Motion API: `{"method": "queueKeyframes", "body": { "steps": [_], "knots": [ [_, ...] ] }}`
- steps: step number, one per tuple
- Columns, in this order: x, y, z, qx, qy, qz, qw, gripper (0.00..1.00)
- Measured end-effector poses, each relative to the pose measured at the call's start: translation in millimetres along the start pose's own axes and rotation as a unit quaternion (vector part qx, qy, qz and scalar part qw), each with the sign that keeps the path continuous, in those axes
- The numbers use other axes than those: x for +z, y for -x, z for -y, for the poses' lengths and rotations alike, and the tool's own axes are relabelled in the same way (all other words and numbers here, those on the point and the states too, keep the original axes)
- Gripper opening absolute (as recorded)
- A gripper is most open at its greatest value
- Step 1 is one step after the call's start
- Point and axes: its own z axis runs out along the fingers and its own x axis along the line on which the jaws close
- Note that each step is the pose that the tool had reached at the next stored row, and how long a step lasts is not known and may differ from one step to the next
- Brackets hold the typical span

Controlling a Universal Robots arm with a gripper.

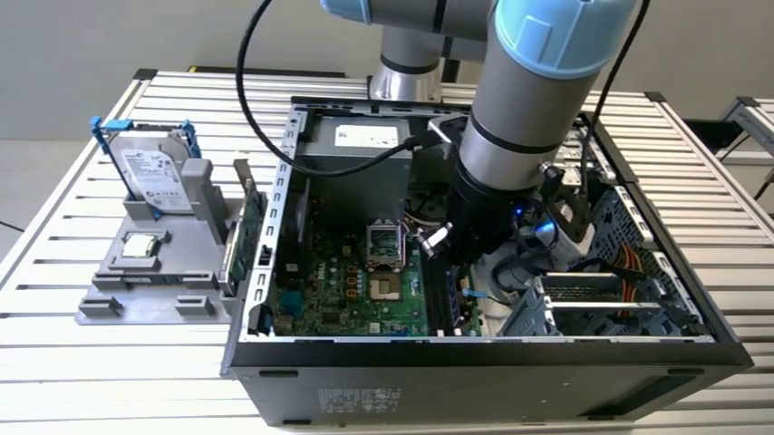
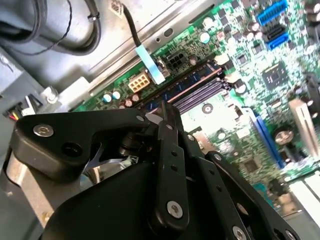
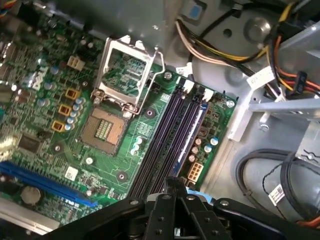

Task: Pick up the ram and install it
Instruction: 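Press down the ram until it locks into place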

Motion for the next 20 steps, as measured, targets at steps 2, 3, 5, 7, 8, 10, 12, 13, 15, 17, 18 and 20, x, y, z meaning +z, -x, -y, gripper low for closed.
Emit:
{"method": "queueKeyframes", "body": {
  "steps": [2,3,5,7,8,10,12,13,15,17,18,20],
  "knots": [
    [0.1,0.0,0.0,-0.018,-0.0014,-0.0008,0.9998,0.00],
    [0.2,0.1,0.1,-0.028,-0.0024,-0.0014,0.9996,0.00],
    [0.2,0.0,0.0,-0.046,-0.0040,-0.0023,0.9989,0.00],
    [0.1,0.0,0.0,-0.064,-0.0052,-0.0031,0.9979,0.00],
    [0.1,-0.1,0.0,-0.072,-0.0056,-0.0034,0.9974,0.00],
    [0.1,-0.1,0.0,-0.091,-0.0061,-0.0037,0.9958,0.00],
    [0.1,0.0,0.0,-0.109,-0.0061,-0.0038,0.9940,0.00],
    [0.1,0.0,0.0,-0.118,-0.0061,-0.0038,0.9930,0.00],
    [0.1,0.0,-0.1,-0.146,-0.0061,-0.0039,0.9892,0.00],
    [0.1,0.0,-0.1,-0.170,-0.0061,-0.0040,0.9855,0.00],
    [0.1,0.0,-0.1,-0.179,-0.0061,-0.0040,0.9839,0.00],
    [0.1,0.0,-0.1,-0.196,-0.0061,-0.0041,0.9806,0.00]
  ]
}}
